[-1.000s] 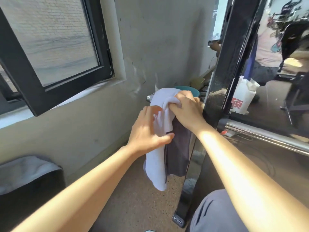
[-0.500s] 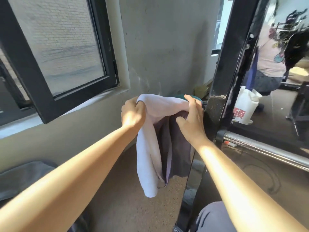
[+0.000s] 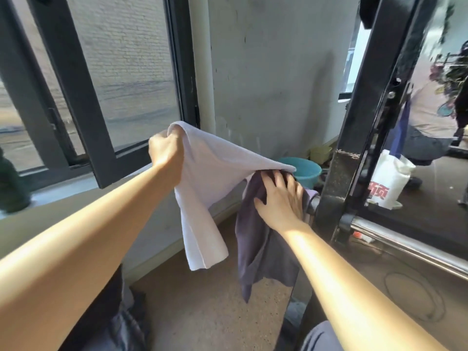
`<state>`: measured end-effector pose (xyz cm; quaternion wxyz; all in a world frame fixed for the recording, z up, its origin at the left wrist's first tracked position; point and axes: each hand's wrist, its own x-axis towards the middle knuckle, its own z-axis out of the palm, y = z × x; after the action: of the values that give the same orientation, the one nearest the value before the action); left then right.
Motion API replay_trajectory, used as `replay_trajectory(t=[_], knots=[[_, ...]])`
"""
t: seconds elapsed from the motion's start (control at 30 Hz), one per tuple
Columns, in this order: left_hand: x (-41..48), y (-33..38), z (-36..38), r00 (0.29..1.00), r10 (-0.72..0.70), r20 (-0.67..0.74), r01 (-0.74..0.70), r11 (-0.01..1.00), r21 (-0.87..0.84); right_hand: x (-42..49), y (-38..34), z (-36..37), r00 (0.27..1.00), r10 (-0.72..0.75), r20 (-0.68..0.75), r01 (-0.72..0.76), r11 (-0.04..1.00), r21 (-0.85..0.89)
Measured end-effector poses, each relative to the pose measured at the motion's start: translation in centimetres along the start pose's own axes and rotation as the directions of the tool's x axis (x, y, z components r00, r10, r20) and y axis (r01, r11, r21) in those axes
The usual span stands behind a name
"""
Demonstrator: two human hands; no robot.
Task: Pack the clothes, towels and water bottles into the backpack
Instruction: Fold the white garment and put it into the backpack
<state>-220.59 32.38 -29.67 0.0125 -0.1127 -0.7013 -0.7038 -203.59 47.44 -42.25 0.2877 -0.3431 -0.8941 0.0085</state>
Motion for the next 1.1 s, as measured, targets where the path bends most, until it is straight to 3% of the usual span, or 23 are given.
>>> replay_trajectory(t=[0.2,0.3,0.37,0.43,0.5,0.57,0.67,0.87,1.1], knots=[[1.8,-1.2,-7.2,0.985,0.015,-0.169,-0.003,0.998,0.068,0.4,-3.1,0.0,0.988,0.152,0.007,-0.150,0.983,-0.106],[2.0,-2.6,-10.2,0.999,-0.006,-0.053,0.014,0.990,0.142,0.1,-6.2,-0.2,0.996,0.088,-0.022,-0.088,0.996,-0.015],[1.2,-3.4,-11.8,0.993,-0.004,0.115,-0.033,0.948,0.316,-0.7,-9.1,0.1,0.998,-0.059,0.035,0.054,0.989,0.141],[0.1,-4.3,-13.6,0.969,-0.002,0.246,-0.112,0.887,0.448,-2.3,-12.6,0.5,0.962,-0.211,0.172,0.112,0.882,0.458],[-0.5,-5.4,-15.3,0.945,-0.014,0.326,-0.177,0.818,0.547,-3.9,-16.1,0.5,0.884,-0.332,0.330,-0.003,0.701,0.713],[-0.7,-6.5,-17.1,0.922,-0.024,0.386,-0.244,0.740,0.627,-5.2,-19.1,0.7,0.819,-0.400,0.411,-0.110,0.594,0.797],[-0.7,-8.3,-19.8,0.904,-0.036,0.425,-0.281,0.700,0.657,-6.4,-22.9,1.2,0.799,-0.426,0.424,-0.163,0.527,0.834],[-1.1,-11.8,-25.6,0.913,-0.006,0.408,-0.290,0.694,0.659,-6.5,-27.9,4.6,0.804,-0.406,0.434,-0.008,0.723,0.691],[-0.5,-20.8,-32.5,0.853,-0.297,0.428,-0.214,0.549,0.808,-5.4,-29.8,9.4,0.767,-0.435,0.471,0.123,0.820,0.558]])
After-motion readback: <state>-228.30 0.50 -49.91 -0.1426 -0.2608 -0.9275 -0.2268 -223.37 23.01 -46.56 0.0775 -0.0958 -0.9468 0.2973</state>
